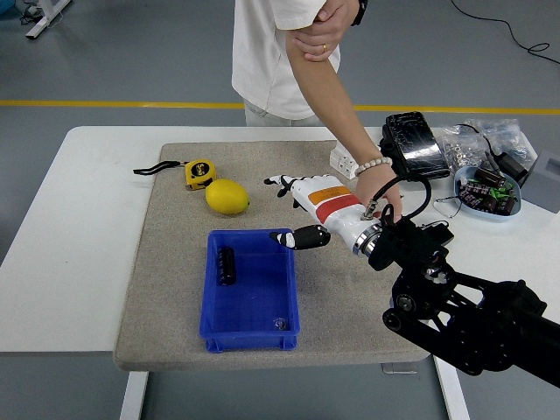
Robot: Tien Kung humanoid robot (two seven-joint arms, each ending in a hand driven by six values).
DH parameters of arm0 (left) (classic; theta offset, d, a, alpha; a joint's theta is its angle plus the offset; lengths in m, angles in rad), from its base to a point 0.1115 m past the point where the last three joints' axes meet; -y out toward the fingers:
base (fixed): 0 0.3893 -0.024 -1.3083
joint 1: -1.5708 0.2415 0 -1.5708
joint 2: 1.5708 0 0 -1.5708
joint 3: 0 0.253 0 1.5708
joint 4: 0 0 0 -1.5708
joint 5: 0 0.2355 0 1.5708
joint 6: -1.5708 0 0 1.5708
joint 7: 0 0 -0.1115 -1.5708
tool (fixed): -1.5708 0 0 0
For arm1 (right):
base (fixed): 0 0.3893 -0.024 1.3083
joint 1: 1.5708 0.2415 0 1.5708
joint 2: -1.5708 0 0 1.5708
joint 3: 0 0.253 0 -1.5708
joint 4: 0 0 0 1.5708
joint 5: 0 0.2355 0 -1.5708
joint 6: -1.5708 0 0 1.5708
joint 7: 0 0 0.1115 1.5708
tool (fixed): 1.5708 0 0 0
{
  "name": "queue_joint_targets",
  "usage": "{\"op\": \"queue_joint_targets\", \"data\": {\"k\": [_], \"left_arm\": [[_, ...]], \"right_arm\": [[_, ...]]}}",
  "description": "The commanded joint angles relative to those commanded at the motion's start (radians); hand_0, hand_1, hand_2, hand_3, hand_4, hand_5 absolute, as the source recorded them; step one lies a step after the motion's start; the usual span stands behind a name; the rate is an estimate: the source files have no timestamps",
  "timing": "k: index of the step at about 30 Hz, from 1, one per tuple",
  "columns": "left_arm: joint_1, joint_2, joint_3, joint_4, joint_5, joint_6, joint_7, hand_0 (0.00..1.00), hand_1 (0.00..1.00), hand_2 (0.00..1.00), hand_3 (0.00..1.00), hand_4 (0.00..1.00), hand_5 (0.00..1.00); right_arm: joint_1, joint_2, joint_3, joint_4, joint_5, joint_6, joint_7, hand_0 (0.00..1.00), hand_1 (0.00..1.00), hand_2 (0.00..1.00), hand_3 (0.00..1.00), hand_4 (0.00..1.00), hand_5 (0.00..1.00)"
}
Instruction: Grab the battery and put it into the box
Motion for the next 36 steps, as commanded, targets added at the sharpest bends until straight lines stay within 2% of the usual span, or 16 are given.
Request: {"op": "queue_joint_targets", "data": {"k": [15, 19, 23, 27, 32, 36], "left_arm": [[0.001, 0.000, -0.009, 0.000, 0.012, 0.000, 0.004, 0.604, 0.556, 0.650, 0.586, 0.641, 0.592], [-0.005, 0.000, 0.000, 0.000, 0.003, 0.000, 0.001, 0.603, 0.560, 0.651, 0.586, 0.640, 0.593], [-0.009, 0.000, 0.007, 0.000, -0.010, 0.000, -0.002, 0.604, 0.557, 0.650, 0.586, 0.639, 0.594], [-0.013, -0.002, 0.015, 0.000, -0.024, 0.000, -0.005, 0.604, 0.557, 0.650, 0.586, 0.639, 0.594], [-0.013, -0.002, 0.018, 0.000, -0.028, -0.001, -0.006, 0.602, 0.561, 0.651, 0.585, 0.638, 0.595], [-0.012, -0.003, 0.014, 0.000, -0.019, -0.002, -0.003, 0.602, 0.560, 0.650, 0.585, 0.637, 0.594]], "right_arm": [[-0.010, -0.022, -0.008, 0.009, -0.001, 0.007, 0.006, 0.316, 0.470, 0.672, 0.836, 0.881, 0.349], [-0.011, -0.047, -0.011, -0.002, 0.003, 0.018, 0.017, 0.315, 0.470, 0.664, 0.835, 0.879, 0.355], [-0.019, -0.090, -0.009, -0.016, -0.014, 0.036, 0.021, 0.315, 0.473, 0.671, 0.835, 0.884, 0.351], [-0.037, -0.151, -0.006, -0.017, -0.022, 0.064, 0.029, 0.315, 0.473, 0.671, 0.835, 0.884, 0.351], [-0.048, -0.175, -0.009, -0.025, -0.023, 0.079, 0.042, 0.337, 0.490, 0.678, 0.837, 0.897, 0.348], [-0.045, -0.170, -0.027, -0.051, -0.017, 0.085, 0.061, 0.356, 0.494, 0.681, 0.841, 0.906, 0.354]]}}
